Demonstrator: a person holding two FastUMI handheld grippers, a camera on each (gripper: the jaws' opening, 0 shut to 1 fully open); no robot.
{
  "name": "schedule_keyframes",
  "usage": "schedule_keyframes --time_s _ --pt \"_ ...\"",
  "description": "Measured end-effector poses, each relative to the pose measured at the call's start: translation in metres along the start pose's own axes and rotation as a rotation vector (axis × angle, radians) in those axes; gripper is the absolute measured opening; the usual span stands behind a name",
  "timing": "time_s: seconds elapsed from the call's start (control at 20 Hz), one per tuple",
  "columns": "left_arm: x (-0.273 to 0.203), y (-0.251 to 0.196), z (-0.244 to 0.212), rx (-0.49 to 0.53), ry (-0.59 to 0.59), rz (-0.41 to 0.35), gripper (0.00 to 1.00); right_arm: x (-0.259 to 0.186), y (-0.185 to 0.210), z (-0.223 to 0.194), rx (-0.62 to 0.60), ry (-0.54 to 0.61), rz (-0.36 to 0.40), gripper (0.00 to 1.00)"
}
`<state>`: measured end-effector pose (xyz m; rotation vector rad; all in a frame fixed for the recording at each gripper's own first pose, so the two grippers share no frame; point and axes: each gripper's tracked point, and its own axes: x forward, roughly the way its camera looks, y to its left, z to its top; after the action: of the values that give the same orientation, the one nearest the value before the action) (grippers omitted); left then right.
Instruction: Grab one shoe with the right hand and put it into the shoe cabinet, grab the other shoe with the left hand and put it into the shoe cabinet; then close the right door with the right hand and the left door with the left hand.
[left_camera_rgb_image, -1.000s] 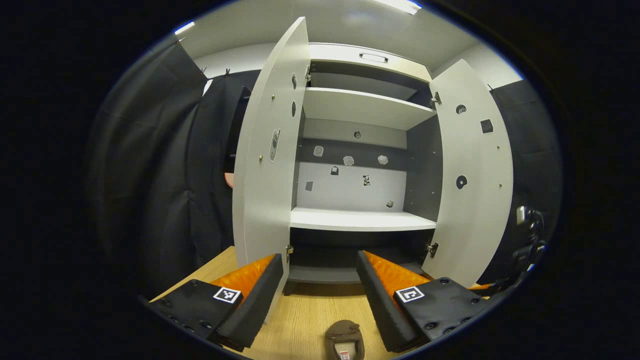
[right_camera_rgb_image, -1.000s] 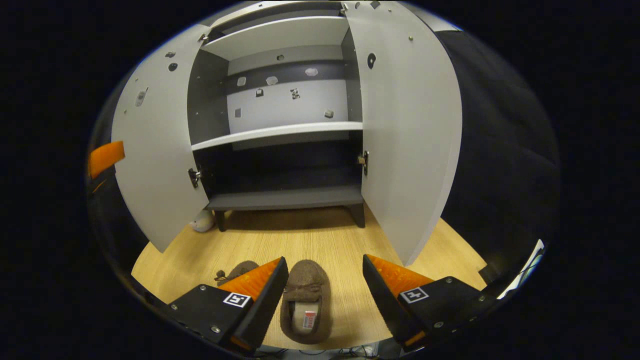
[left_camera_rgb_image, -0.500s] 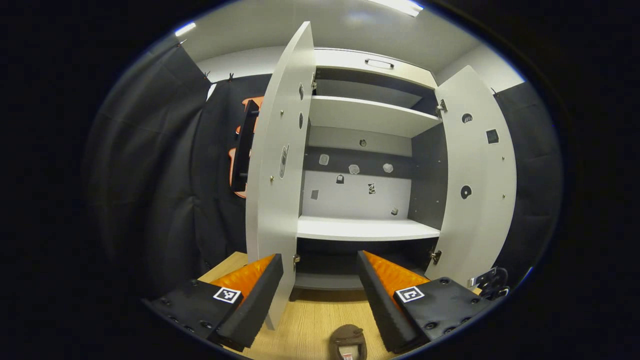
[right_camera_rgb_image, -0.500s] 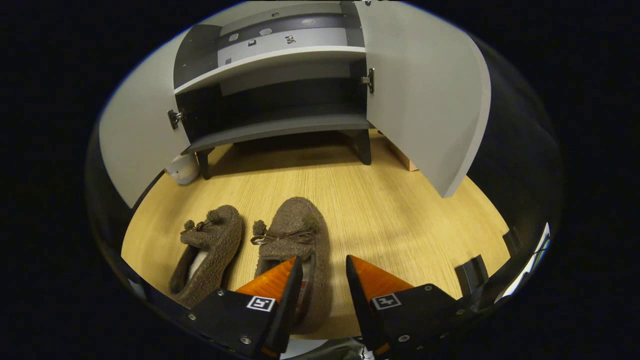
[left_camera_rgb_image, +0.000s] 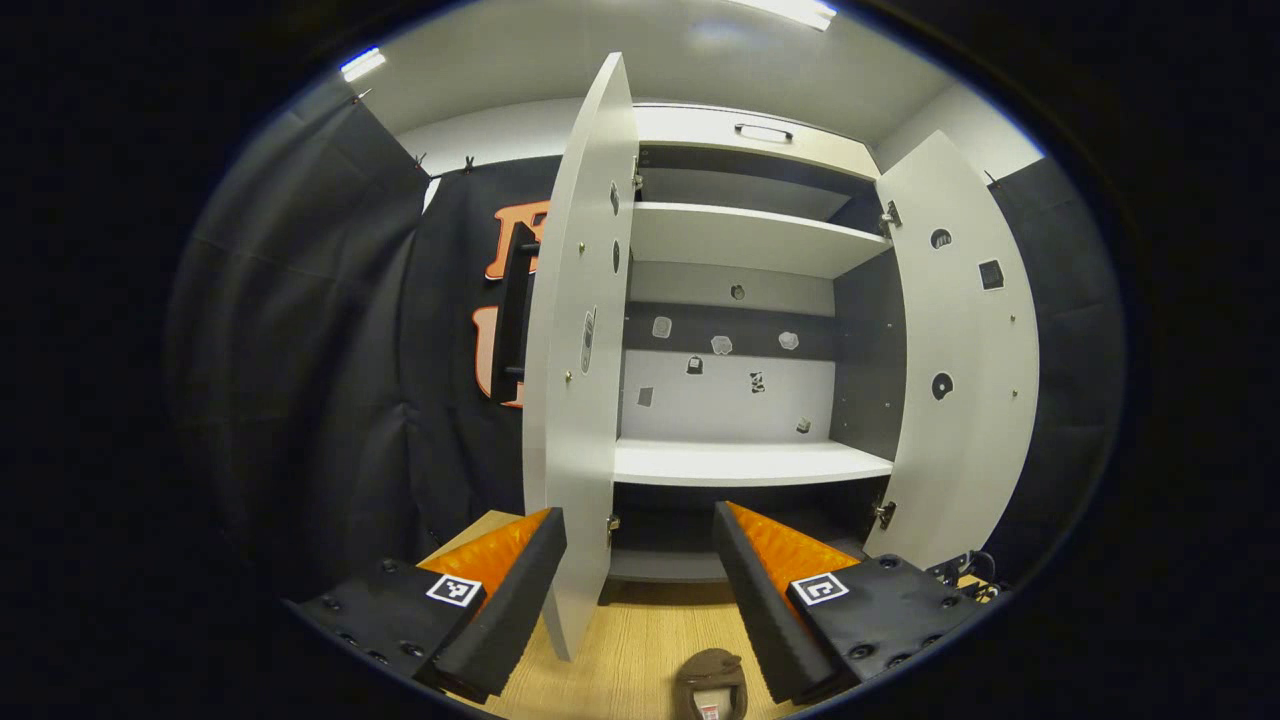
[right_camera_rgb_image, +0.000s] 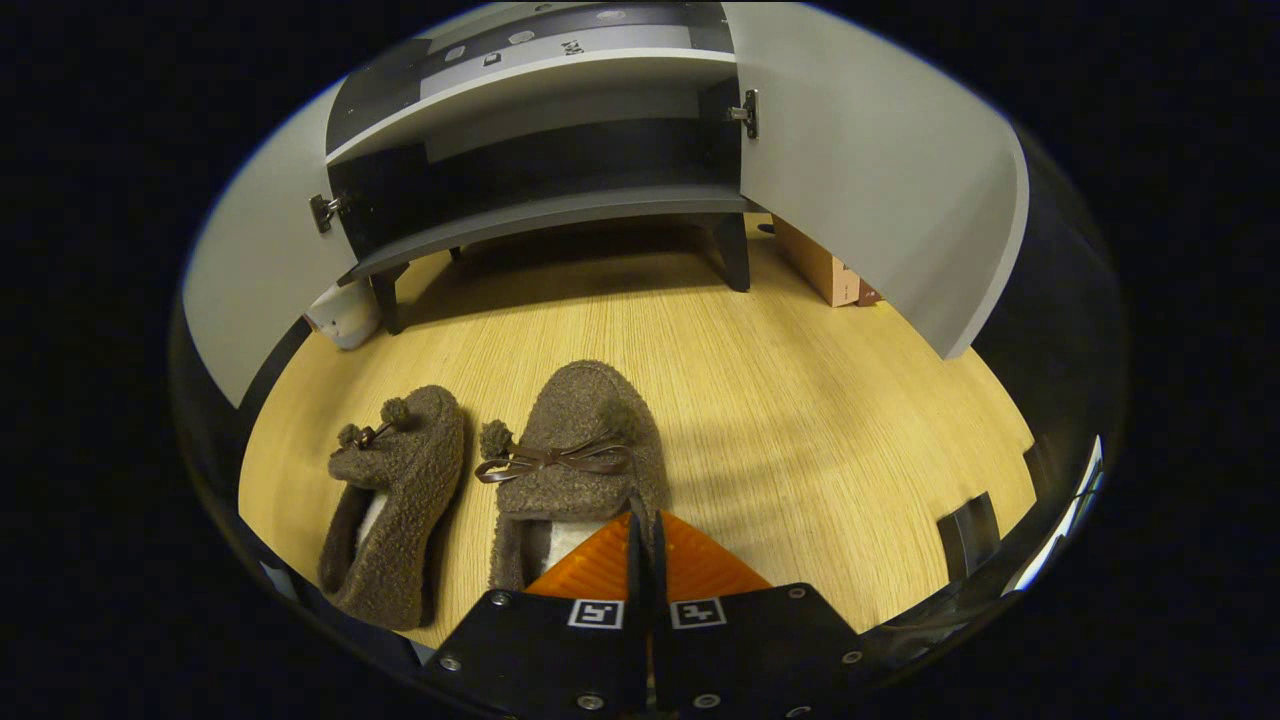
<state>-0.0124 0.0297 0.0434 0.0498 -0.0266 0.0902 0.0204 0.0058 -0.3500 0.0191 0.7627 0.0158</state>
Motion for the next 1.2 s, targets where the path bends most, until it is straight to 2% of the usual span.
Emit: schedule_keyframes --time_s 0.05,0.15,0.2,0.25,0.45,0.9,1.2 --pt "0.0 0.0 -0.001 0.004 0.003 0.002 0.99 -0.005 0.001 0.008 0.008 -0.014 0.005 0.01" --pt "-0.004 0.002 -0.005 0.004 0.01 0.005 0.96 -0.018 0.007 0.026 -0.005 -0.047 0.01 0.0" --pt "-0.005 0.002 -0.006 0.001 0.013 0.005 0.99 -0.026 0.012 0.037 -0.007 -0.066 0.02 0.0" --pt "-0.005 0.003 -0.007 -0.003 0.017 0.005 0.96 -0.032 0.019 0.049 -0.004 -0.09 0.03 0.0" --pt "-0.007 0.005 -0.011 -0.02 0.023 0.008 0.97 -0.055 0.04 0.103 -0.004 -0.194 0.066 0.0" --pt "-0.007 0.006 -0.014 -0.016 0.024 0.008 0.96 -0.115 0.069 0.264 0.032 -0.428 0.14 0.0" --pt "-0.006 0.012 -0.016 -0.006 0.022 0.019 0.99 -0.122 0.076 0.373 0.044 -0.553 0.124 0.0"
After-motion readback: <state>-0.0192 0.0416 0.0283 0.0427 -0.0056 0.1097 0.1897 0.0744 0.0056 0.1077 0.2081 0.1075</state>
